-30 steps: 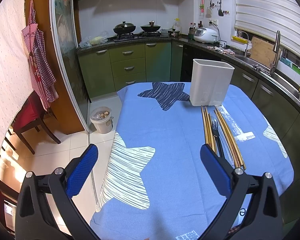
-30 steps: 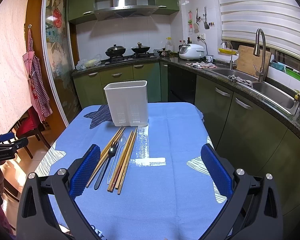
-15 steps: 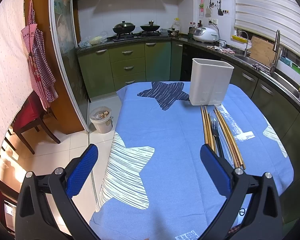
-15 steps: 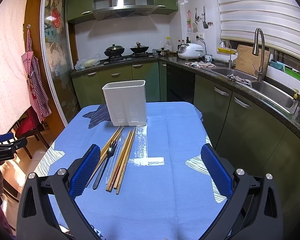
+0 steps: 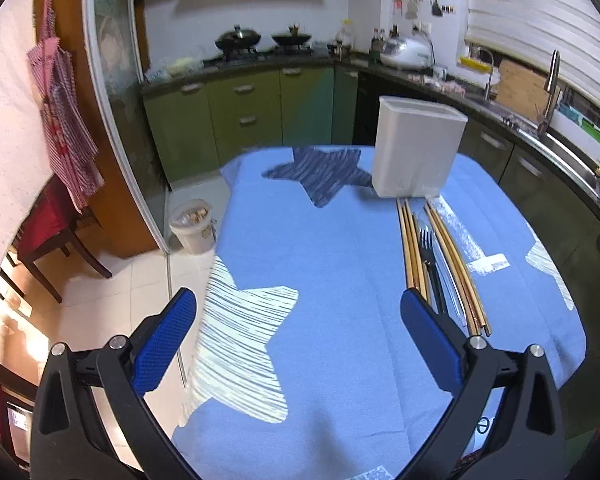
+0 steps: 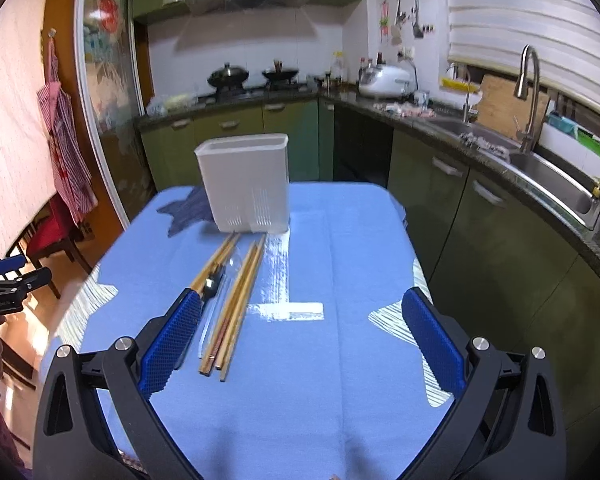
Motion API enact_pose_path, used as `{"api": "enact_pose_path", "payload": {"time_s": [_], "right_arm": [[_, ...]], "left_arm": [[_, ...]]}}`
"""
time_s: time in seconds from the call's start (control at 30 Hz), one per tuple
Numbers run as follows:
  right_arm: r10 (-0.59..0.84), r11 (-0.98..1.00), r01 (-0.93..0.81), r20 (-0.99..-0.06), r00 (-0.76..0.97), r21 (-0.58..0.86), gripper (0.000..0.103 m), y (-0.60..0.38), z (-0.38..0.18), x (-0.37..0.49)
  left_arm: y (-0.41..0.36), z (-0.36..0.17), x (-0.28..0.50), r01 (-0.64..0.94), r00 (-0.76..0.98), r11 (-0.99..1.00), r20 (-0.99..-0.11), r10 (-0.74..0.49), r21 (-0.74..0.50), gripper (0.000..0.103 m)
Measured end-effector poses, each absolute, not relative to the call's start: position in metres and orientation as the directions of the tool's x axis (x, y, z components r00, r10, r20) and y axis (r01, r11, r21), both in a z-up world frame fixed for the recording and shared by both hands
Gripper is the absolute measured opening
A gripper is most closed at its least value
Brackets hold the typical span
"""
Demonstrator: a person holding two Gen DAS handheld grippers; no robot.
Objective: Organize utensils
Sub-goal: 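Grasp the black fork with the left gripper while the right gripper grasps the clear spoon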
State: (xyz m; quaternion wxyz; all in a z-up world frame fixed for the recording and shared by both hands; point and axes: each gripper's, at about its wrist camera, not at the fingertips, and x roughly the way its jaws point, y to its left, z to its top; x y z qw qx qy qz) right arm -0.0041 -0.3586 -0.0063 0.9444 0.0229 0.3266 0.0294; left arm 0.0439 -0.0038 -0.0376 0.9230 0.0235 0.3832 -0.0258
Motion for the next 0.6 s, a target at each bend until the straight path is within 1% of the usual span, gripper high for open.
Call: {"api": "enact_pose_path", "payload": {"time_s": [0.1, 0.23, 0.37, 0.43, 0.47, 0.5, 0.53, 0.6], "right_arm": [[0.058, 0.998, -0.034, -0.665, 0.745, 0.049, 0.099, -0.359, -0.016, 0.022], [0.127, 0.992, -0.061, -0.745, 0.655, 0.114, 0.099, -0.370, -0.036, 0.064], [0.104, 0.994, -0.048, -0.801, 0.590, 0.094, 0.099, -0.375, -0.053, 0.099], [0.102, 0.995, -0.054, -0.812, 0.575, 0.086, 0.092, -0.377, -0.058, 0.112], [0.097, 0.995, -0.054, -0.813, 0.574, 0.081, 0.090, -0.376, -0.061, 0.116], [0.089, 0.996, -0.055, -0.820, 0.566, 0.070, 0.087, -0.376, -0.063, 0.122], [0.087, 0.996, -0.060, -0.826, 0.557, 0.065, 0.087, -0.374, -0.064, 0.126], [0.091, 0.996, -0.065, -0.833, 0.546, 0.066, 0.086, -0.373, -0.066, 0.131]], "left_arm": [[-0.014, -0.046, 0.067, 0.089, 0.660, 0.996, -0.750, -0.038, 0.028, 0.097], [-0.035, -0.060, 0.101, 0.147, 0.594, 0.989, -0.801, -0.073, 0.019, 0.097], [-0.062, -0.074, 0.130, 0.209, 0.510, 0.977, -0.848, -0.146, -0.043, 0.097], [-0.079, -0.082, 0.141, 0.236, 0.477, 0.970, -0.862, -0.169, -0.060, 0.096], [-0.087, -0.084, 0.146, 0.245, 0.467, 0.968, -0.868, -0.170, -0.058, 0.094], [-0.096, -0.087, 0.150, 0.255, 0.460, 0.965, -0.872, -0.169, -0.053, 0.090], [-0.106, -0.091, 0.156, 0.269, 0.444, 0.962, -0.880, -0.170, -0.050, 0.085], [-0.121, -0.098, 0.162, 0.283, 0.409, 0.957, -0.896, -0.174, -0.056, 0.079]]}}
